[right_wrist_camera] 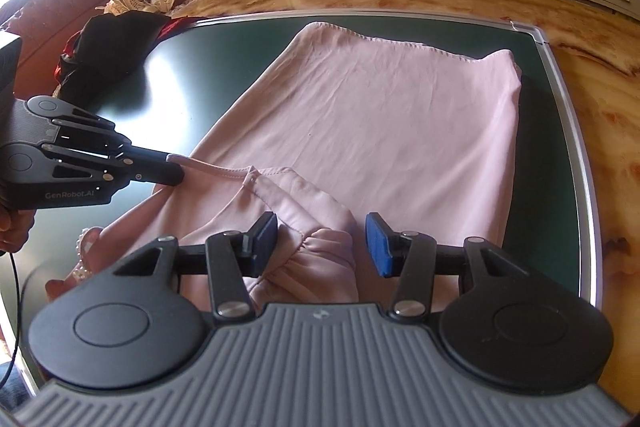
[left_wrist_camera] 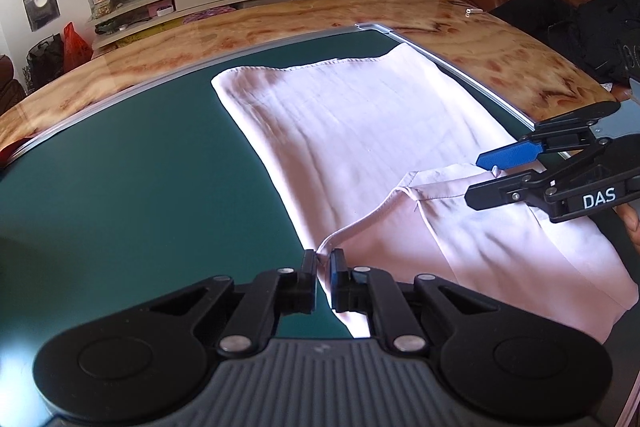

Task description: Fold clothes

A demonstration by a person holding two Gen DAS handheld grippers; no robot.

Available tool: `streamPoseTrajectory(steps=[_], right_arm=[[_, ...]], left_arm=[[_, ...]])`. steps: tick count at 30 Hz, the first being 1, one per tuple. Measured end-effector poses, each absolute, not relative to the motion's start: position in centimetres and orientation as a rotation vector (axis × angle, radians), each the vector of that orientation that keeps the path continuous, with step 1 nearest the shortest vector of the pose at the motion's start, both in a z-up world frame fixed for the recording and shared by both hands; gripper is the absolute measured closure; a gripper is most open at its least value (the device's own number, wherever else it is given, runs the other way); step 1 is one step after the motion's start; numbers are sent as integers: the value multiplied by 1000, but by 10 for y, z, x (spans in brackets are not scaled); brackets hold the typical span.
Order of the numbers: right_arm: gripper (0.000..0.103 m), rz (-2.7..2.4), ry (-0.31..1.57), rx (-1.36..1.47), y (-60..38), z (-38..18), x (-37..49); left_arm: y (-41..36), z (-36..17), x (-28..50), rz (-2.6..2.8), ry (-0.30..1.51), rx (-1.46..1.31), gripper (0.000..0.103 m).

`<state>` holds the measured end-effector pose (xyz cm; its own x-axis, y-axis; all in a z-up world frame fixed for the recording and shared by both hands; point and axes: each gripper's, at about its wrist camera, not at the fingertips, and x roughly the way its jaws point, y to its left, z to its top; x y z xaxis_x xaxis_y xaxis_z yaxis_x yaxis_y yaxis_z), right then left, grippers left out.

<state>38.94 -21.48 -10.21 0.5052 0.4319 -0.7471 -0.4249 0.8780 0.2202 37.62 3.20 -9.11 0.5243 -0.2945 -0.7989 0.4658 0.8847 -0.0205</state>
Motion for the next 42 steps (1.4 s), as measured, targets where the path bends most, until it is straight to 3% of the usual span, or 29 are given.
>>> streamPoseTrajectory(steps=[1,6,12,19,20,21,23,26,35,37,39,42], right_arm=[[47,507,895,17,-217,-99,387],[47,566,773,-10,-224,-65,348],[47,636,771,-236,-191,-60,324],[47,626,906,-65,-211,-83,392],[51,638,924,-57,-214,-87,398],[65,650,937,-51,-215,-89,402],[83,678,941,-51,-218,-91,403],[88,666,934,-40,-220,-93,404],[87,601,931,18,-224,-102,416],[83,578,922,6,-222,-104,416],[68,562,885,-35,-218,-103,413],[66,566,851,-81,-214,-103,412]], left_arm=[[33,-91,376,-451,912,205,87],[37,-81,368,-445,855,210,75],[32,-71,354,-508,815,201,74],[27,-71,332,-577,800,217,68],[26,-70,329,-592,796,216,68],[25,-69,327,-612,791,215,68],[21,-68,322,-653,783,220,67],[13,-70,319,-678,781,245,65],[6,-76,311,-701,787,267,62],[5,-77,309,-714,790,276,61],[3,-79,306,-723,790,290,61],[3,-79,301,-750,784,295,61]])
